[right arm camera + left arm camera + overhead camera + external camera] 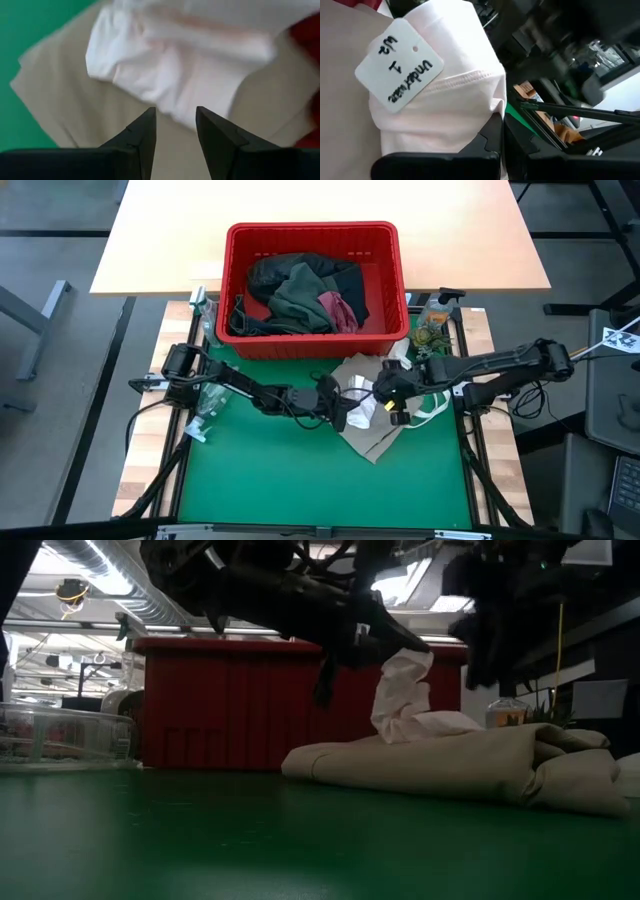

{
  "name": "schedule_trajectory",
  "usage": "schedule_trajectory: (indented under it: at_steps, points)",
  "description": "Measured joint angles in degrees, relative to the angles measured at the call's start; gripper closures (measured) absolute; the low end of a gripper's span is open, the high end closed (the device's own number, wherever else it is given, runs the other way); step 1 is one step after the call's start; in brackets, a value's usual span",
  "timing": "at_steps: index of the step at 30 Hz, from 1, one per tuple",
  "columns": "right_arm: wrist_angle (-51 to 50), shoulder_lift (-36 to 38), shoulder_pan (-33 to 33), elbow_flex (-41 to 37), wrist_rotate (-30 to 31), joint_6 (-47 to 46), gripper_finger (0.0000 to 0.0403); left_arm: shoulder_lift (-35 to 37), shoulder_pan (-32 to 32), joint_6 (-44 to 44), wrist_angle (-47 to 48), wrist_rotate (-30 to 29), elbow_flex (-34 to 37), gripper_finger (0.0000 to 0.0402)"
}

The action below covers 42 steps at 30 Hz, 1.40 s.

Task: Fold laundry
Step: Fold the white underwear

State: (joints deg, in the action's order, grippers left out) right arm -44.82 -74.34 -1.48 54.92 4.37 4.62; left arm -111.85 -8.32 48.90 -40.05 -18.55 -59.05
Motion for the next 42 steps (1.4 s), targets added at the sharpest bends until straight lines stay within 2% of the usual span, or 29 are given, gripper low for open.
schedule_trajectory:
  at_steps: [6, 9, 13, 17, 21, 28, 32, 37, 42]
  points:
    - [3.72, 1.61, 0.02, 4.18, 0.58, 4.79, 0.0265, -0.01, -0.59, -0.04, 0.16, -1.17, -0.53, 0.0402]
    - [9.91, 1.72, 0.00, 4.74, 1.68, 4.85, 0.0265, -1.12, -0.70, -1.75, -0.01, -1.50, -2.28, 0.0401]
    - [16.43, 1.34, 0.02, 4.75, 1.12, 4.83, 0.0265, -4.96, -0.92, -3.07, 0.71, -0.25, -5.87, 0.0401]
    - [15.93, -0.07, 0.02, 4.37, 0.54, 4.53, 0.0265, -8.40, -0.90, -3.24, 0.69, 0.05, -8.90, 0.0401]
    - [14.67, -0.87, 0.02, 0.46, 0.98, 3.28, 0.0265, -10.64, -0.81, -4.48, 0.66, 0.07, -10.54, 0.0401]
    - [15.91, -0.99, 1.26, -7.79, 5.57, 3.16, 0.0265, -11.13, -0.81, -4.55, 2.45, -0.20, -10.82, 0.0401]
    - [21.63, -0.95, 4.28, -11.93, 5.63, 3.13, 0.0265, -11.13, -0.81, -5.41, 3.35, -0.37, -10.82, 0.0401]
    - [25.70, -0.95, 7.74, -14.97, 5.54, 3.17, 0.0265, -11.13, -1.15, -10.75, 3.36, -0.37, -10.82, 0.0401]
    - [25.31, -0.95, 9.18, -15.74, 5.32, 3.35, 0.0265, -11.13, -1.71, -16.08, 2.87, 0.26, -10.82, 0.0363]
